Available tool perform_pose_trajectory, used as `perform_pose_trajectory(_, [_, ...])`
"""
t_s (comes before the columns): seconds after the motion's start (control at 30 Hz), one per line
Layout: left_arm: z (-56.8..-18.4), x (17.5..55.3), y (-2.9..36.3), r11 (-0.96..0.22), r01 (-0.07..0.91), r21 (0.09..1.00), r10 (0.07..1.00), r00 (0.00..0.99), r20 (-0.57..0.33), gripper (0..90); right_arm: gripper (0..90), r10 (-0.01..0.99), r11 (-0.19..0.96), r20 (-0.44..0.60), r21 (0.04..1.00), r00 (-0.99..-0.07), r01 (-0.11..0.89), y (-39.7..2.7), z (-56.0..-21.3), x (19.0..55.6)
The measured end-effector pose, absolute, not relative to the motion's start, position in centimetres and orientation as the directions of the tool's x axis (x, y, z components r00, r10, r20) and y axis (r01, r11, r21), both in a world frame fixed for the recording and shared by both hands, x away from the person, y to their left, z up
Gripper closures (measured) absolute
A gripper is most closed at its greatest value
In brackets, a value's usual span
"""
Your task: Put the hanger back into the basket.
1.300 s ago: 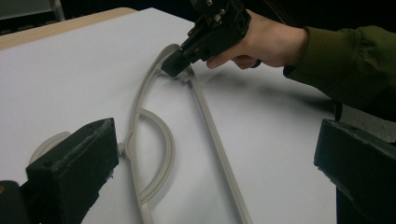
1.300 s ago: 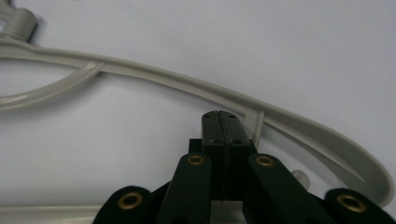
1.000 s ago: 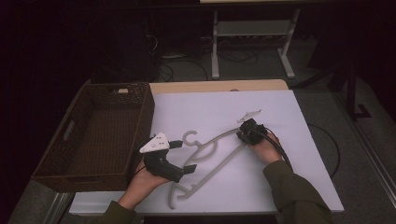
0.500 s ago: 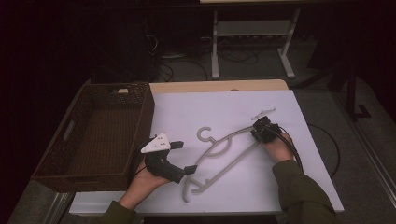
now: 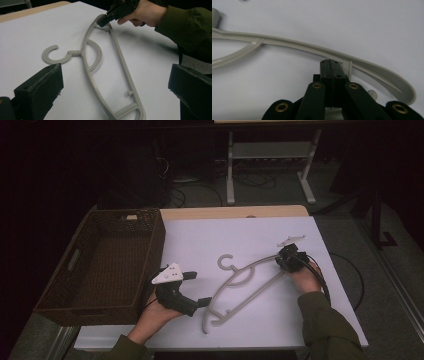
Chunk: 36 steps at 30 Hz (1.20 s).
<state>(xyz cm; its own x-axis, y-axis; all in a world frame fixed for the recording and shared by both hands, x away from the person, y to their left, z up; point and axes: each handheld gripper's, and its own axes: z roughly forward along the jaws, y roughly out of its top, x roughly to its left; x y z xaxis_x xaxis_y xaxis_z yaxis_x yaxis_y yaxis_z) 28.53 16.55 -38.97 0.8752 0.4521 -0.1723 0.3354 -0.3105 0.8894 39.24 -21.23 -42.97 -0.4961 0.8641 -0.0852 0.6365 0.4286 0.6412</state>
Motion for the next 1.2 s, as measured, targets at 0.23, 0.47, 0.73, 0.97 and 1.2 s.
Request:
perform_pose_trajectory(0.23, [-39.1, 28.7, 16.7, -0.318, 0.336, 0.887, 0.452, 0.876, -0.17, 0.0, 89.4, 0.847, 0.427, -0.075, 0.686, -0.527, 0.589, -21.1, -41.4, 37.9])
perform_pose_trajectory(0.47, [-39.4, 28.7, 16.7, -0.318, 0.341, 0.885, 0.455, 0.874, -0.173, 0.0, 89.4, 0.824, 0.402, -0.031, 0.735, -0.566, 0.545, -20.9, -39.9, 35.6])
perform_pose_trajectory(0.73, [-39.7, 28.8, 16.9, -0.318, 0.34, 0.885, 0.46, 0.871, -0.17, 0.0, 89.3, 0.783, 0.394, -0.001, 0.774, -0.622, 0.496, -20.4, -38.9, 32.1])
perform_pose_trajectory(0.97, [-40.1, 28.6, 17.0, -0.329, 0.344, 0.88, 0.463, 0.87, -0.167, 0.0, 89.2, 0.743, 0.422, 0.006, 0.771, -0.669, 0.476, -19.4, -39.4, 29.9])
perform_pose_trajectory(1.2, [-40.2, 28.7, 17.1, -0.328, 0.347, 0.878, 0.466, 0.869, -0.169, 0.0, 89.2, 0.716, 0.463, 0.006, 0.744, -0.698, 0.481, -17.9, -40.9, 29.0])
